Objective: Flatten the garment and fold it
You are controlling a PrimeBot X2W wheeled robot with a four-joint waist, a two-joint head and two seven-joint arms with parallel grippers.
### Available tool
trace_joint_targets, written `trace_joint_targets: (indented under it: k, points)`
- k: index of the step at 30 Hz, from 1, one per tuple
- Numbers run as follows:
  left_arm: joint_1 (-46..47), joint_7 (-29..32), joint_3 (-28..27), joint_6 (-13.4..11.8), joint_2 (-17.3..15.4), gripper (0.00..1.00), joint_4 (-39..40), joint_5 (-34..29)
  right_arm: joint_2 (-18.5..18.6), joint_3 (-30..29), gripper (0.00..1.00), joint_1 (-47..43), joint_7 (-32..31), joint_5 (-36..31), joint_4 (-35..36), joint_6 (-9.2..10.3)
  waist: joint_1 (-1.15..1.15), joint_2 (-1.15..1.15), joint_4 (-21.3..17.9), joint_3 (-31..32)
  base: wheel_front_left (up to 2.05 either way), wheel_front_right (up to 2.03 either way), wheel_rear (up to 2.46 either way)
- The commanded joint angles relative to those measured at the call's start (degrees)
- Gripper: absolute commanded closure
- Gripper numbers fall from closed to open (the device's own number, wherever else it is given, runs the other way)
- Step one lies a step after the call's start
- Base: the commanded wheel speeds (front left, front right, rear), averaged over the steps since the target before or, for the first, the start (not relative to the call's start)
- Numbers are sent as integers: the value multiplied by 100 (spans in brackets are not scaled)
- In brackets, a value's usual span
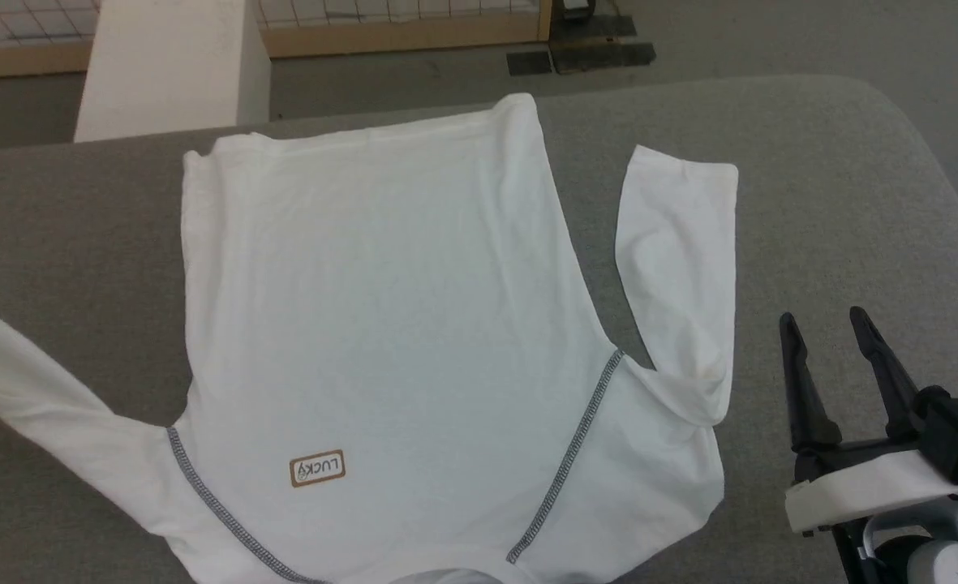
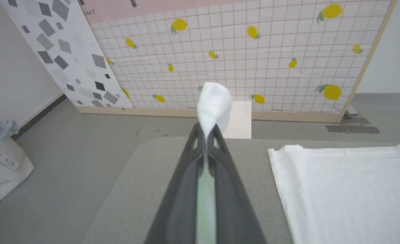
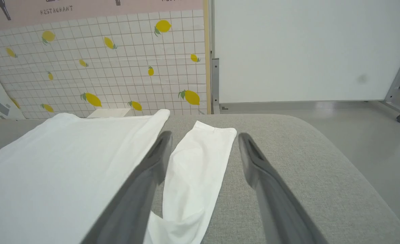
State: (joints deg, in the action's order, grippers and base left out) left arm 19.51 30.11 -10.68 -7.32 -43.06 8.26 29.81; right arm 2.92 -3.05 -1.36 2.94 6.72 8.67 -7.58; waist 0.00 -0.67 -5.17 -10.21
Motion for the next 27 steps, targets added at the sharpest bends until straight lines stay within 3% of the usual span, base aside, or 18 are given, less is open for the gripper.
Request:
trace_joint_targets:
  k: [1,6,12,17,20,27]
  points:
    - [-104,108,161,-45,116,100,259,-6,-4,-7,0,-55,-24,33,49,9,0,67,273,362,0,0,0]
    - [-2,425,1086,-11,548,100,1164,-60,-4,-17,0,-119,-72,61,111,9,0,67,258,461,0,0,0]
    - [451,445,2649,148,1580,100,1362,-235,-4,19,0,-145,-101,82,139,9,0,67,208,490,0,0,0]
    - [412,180,3753,173,2600,100,719,-340,-4,121,0,-133,-110,116,112,9,0,67,45,437,0,0,0]
    - [195,39,4269,277,3037,100,170,-277,-4,147,0,-128,-117,135,99,9,0,67,-59,389,0,0,0]
    - [-311,-4,5225,685,3397,100,-1224,-264,-4,150,0,-134,-148,134,73,9,0,67,-207,314,0,0,0]
